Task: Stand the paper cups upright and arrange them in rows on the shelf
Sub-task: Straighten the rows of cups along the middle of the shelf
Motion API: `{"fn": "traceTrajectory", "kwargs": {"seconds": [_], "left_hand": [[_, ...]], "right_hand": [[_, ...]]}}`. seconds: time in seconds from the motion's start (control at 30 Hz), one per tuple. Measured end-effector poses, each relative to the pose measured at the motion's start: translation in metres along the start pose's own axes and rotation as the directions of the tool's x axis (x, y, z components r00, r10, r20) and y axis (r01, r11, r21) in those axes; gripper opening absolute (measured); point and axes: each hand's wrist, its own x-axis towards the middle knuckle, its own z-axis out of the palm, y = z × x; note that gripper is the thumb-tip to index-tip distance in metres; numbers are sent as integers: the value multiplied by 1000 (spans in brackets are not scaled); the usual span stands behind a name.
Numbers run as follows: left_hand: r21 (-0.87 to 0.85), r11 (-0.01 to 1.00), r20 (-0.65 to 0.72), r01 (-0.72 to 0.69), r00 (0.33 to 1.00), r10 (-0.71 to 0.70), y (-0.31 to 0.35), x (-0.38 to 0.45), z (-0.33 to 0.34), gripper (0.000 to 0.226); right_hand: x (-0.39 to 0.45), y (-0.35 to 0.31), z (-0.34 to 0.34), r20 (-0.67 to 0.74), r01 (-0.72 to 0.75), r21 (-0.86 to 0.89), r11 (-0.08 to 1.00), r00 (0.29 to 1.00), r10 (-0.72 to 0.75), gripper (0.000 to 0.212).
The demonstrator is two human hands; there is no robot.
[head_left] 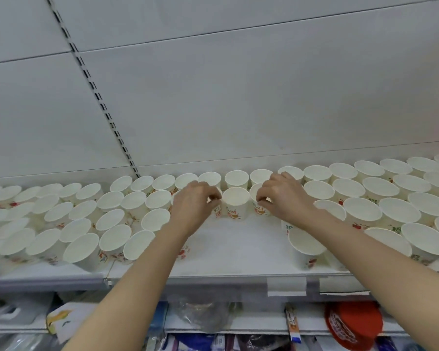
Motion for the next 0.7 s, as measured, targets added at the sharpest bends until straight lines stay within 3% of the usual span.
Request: {"fn": "traceTrajectory", "kwargs": {"seconds": [0.1,0.2,0.3,0.43,0.6,0.7], "left_hand": [[28,988,-138,153,979,-148,-31,-45,-26,3],[56,977,-29,207,978,-206,-45,-94,-38,15],[81,981,55,179,982,-183,-51,-115,-36,28],[129,990,64,64,995,-73,-55,-112,-31,12],[-38,996,53,78,996,-76,-72,-102,-45,8],[-131,990,55,47,998,-40,-84,-96,-55,6]], "right_hand": [[2,-27,4,-80,41,97,994,996,-34,10],[7,-52,14,-76,74,118,990,995,-65,8],[16,-71,24,-22,27,150,988,999,-24,6],[32,-85,31,39,-84,109,990,996,80,9],[55,-91,37,169,-138,-2,990,976,136,23],[66,-100,41,233,-161,-47,986,958,168,15]]}}
